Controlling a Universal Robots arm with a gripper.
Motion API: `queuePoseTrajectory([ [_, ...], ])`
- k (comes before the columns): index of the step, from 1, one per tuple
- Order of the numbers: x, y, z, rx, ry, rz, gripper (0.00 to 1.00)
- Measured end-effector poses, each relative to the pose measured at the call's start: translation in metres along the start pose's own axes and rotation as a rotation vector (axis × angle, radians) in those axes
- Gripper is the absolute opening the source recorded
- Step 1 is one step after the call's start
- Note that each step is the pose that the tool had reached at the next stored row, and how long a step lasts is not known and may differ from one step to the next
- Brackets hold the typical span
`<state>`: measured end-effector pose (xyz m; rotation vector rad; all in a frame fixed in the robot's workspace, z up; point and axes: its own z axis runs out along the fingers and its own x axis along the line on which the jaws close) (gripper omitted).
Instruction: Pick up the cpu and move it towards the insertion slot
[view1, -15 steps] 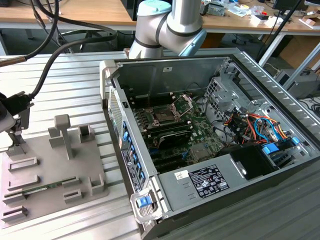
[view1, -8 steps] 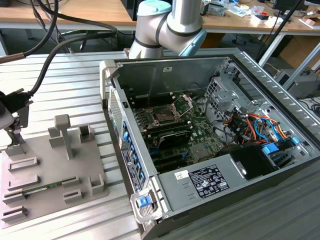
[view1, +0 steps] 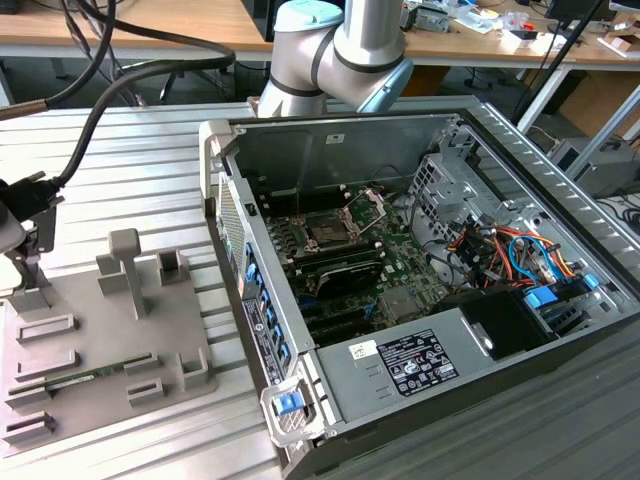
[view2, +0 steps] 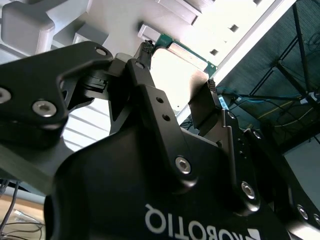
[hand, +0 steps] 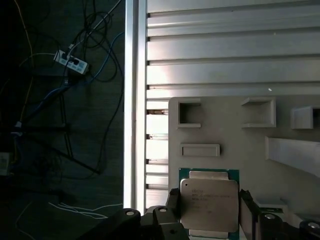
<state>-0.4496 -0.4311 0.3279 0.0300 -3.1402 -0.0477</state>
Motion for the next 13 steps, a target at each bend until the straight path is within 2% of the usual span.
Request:
queuePoseTrajectory([
  [10,0.0000,0.0002,-0.0050,0.0000,0.0000,0.000,0.55],
  [13,0.0000,0.0004,-0.0127,0.0000,-0.0001,0.000,0.55],
])
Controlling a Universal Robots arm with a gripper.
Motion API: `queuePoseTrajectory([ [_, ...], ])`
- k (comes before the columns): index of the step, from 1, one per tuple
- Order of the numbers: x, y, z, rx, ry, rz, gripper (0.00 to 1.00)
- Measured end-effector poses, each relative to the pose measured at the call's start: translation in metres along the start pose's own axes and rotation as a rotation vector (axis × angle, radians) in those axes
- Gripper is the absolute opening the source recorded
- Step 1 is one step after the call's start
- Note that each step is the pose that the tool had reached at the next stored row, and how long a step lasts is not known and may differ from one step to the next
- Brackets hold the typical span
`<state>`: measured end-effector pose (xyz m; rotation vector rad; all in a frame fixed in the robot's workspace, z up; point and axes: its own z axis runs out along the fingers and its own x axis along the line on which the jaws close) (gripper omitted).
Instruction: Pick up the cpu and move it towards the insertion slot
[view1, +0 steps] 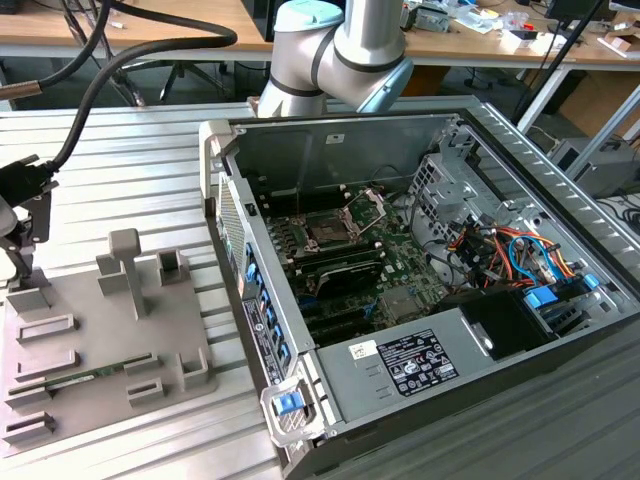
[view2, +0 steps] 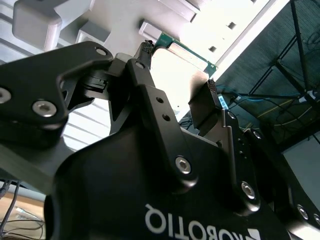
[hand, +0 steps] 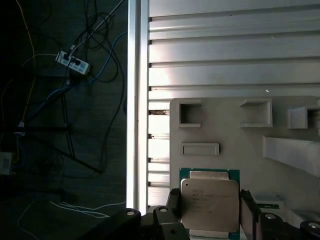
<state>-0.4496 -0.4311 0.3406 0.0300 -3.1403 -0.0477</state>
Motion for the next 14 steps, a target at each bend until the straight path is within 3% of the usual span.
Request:
queuePoseTrajectory([
  [14,0.0000,0.0002,-0.0076,0.0000,0.0001,0.000,0.55],
])
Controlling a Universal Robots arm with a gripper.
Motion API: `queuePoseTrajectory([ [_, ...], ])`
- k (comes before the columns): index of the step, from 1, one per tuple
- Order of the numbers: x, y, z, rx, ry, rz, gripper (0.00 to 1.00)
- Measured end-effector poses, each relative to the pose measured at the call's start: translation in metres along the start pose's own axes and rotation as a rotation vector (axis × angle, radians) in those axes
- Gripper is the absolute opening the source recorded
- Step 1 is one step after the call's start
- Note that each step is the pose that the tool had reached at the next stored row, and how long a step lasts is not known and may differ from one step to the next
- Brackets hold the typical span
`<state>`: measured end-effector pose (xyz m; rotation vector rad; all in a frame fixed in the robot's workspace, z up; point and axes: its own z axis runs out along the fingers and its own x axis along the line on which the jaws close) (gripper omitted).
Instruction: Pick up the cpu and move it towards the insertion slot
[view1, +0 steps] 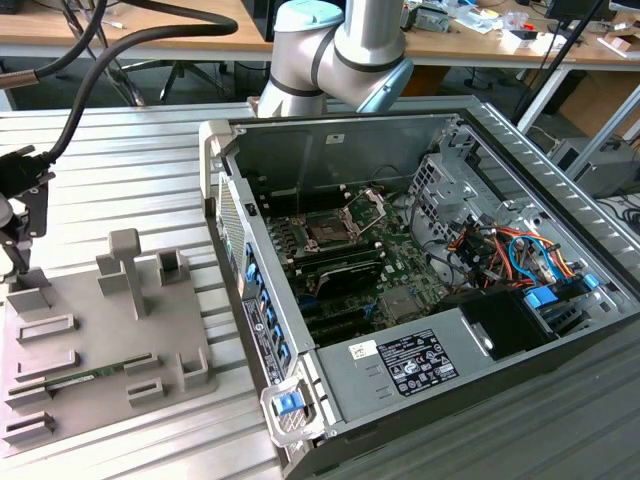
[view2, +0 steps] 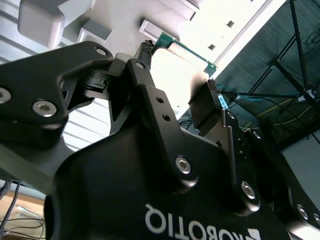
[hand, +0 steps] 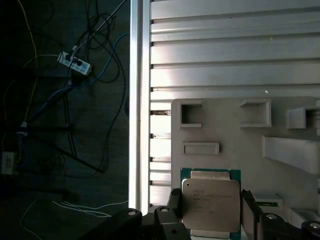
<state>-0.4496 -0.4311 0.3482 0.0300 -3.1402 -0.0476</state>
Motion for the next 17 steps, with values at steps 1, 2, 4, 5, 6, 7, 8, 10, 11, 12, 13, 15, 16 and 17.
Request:
queuePoseTrajectory([
  [1,0.0000,0.0000,-0.0006,0.0000,0.0000,0.000,0.55],
  [2,0.0000,0.0000,-0.0012,-0.0001,-0.0001,0.000,0.55],
  [4,0.0000,0.0001,-0.0021,-0.0001,0.0000,0.000,0.55],
  [5,0.0000,0.0001,-0.0027,0.0000,0.0001,0.000,0.55],
  [6,0.0000,0.0001,-0.0032,-0.0001,0.0001,0.000,0.55],
  [7,0.0000,0.0001,-0.0038,-0.0001,0.0001,0.000,0.55],
  [8,0.0000,0.0001,-0.0045,-0.0001,0.0000,0.000,0.55],
  [10,0.0000,0.0002,-0.0060,-0.0001,0.0000,0.000,0.55],
  [11,0.0000,0.0002,-0.0070,-0.0001,0.0000,0.000,0.55],
  [12,0.0000,0.0002,-0.0075,-0.0002,-0.0002,0.000,0.55],
  [13,0.0000,0.0003,-0.0083,0.0000,0.0000,0.000,0.55],
  [15,0.0000,0.0003,-0.0094,0.0000,0.0000,0.000,0.55],
  [16,0.0000,0.0003,-0.0098,-0.0001,0.0000,0.000,0.55],
  [17,0.0000,0.0003,-0.0104,-0.0001,0.0000,0.000,0.55],
])
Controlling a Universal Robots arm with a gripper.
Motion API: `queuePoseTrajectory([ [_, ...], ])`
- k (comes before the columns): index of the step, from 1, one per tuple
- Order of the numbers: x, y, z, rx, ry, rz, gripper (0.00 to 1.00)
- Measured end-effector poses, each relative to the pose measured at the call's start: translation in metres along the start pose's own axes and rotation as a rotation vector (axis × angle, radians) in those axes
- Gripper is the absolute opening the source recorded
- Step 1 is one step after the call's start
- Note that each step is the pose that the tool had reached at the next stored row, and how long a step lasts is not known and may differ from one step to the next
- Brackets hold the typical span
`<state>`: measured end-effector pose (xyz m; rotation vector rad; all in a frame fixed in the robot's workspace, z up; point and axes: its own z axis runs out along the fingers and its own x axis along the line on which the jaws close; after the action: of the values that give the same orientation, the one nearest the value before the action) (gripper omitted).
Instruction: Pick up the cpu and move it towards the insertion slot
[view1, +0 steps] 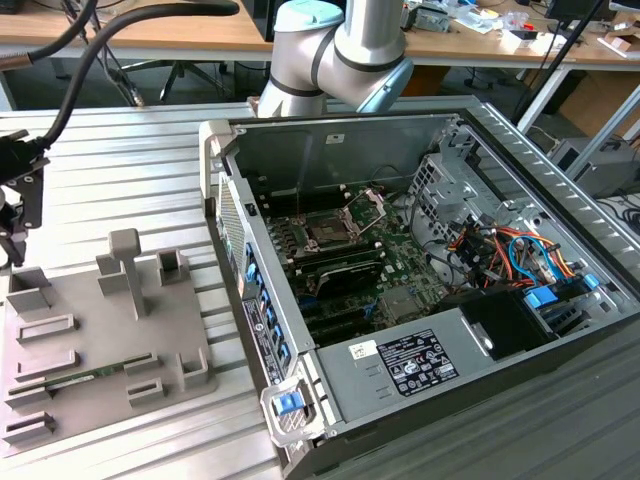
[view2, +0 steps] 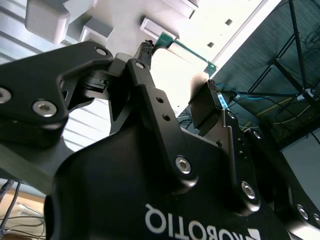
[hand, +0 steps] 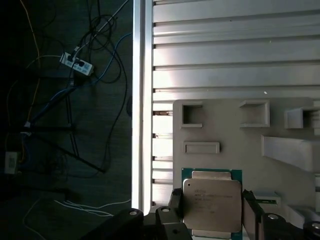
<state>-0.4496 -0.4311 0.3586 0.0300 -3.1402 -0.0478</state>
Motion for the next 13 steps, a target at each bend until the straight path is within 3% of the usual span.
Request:
queuePoseTrajectory([
  [13,0.0000,0.0003,-0.0102,0.0000,0.0000,0.000,0.55],
])
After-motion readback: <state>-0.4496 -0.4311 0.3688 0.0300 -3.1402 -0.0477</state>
